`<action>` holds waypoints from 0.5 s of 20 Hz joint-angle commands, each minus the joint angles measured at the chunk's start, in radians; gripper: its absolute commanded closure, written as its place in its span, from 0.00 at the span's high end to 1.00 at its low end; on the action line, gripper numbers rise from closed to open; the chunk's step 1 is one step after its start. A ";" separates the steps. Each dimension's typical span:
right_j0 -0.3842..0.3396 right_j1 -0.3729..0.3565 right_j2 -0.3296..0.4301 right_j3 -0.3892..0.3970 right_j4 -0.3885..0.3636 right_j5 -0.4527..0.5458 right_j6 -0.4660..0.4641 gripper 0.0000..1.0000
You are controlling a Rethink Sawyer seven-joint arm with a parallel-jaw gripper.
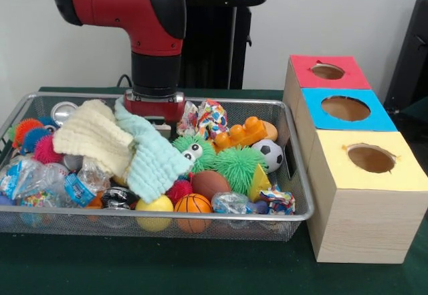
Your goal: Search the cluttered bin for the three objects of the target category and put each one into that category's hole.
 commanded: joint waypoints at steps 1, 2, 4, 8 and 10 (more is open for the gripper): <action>-0.006 0.004 0.002 -0.183 -0.116 0.102 -0.091 1.00; -0.004 0.004 0.000 -0.189 -0.125 0.113 -0.094 1.00; -0.003 0.002 -0.003 -0.204 -0.138 0.139 -0.107 1.00; 0.003 -0.003 -0.015 -0.254 -0.177 0.225 -0.148 1.00; -0.010 -0.004 0.001 -0.270 -0.194 0.263 -0.168 1.00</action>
